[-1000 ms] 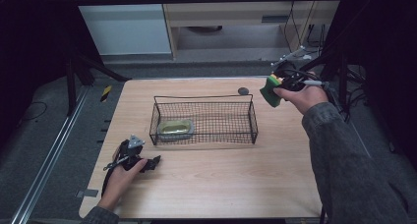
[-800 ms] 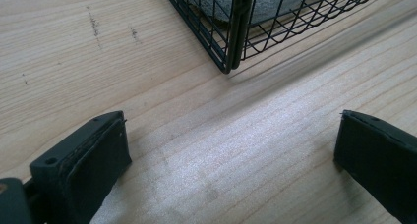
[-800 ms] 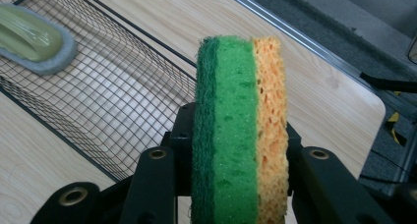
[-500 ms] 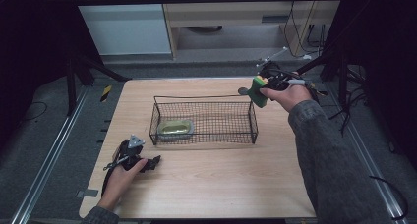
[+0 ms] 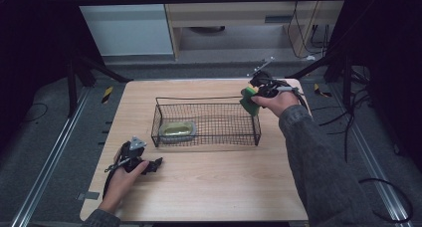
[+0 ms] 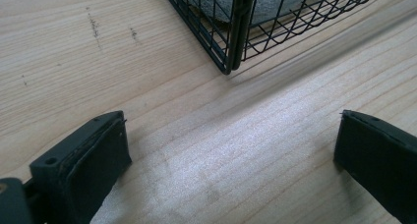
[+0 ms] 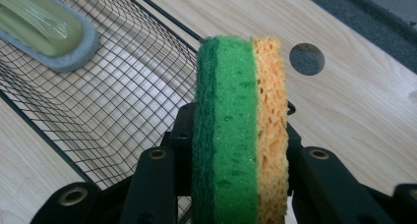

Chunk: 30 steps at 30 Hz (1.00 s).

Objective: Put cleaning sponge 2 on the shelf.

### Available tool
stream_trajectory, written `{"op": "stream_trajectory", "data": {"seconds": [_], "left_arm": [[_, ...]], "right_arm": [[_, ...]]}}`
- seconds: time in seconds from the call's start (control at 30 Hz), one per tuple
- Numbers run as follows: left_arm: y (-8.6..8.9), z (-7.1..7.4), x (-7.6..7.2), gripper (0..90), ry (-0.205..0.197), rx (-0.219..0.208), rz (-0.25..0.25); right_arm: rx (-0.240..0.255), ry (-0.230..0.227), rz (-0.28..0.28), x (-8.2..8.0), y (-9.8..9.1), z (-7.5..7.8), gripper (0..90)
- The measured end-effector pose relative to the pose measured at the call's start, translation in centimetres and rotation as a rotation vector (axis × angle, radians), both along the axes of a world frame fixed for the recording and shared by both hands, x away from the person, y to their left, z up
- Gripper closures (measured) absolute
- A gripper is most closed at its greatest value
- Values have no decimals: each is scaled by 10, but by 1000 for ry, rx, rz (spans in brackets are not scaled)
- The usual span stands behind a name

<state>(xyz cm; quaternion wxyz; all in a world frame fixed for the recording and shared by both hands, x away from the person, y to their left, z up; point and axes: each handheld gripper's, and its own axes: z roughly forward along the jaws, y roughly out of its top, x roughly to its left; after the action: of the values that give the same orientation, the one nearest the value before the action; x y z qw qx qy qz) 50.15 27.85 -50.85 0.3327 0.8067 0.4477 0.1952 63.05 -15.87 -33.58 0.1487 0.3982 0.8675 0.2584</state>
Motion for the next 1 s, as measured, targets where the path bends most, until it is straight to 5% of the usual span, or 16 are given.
{"op": "stream_trajectory", "data": {"seconds": [1.0], "left_arm": [[0,0,1,0,-2,0,-2]], "right_arm": [[-15,47,-2,12,4,-42,646]]}}
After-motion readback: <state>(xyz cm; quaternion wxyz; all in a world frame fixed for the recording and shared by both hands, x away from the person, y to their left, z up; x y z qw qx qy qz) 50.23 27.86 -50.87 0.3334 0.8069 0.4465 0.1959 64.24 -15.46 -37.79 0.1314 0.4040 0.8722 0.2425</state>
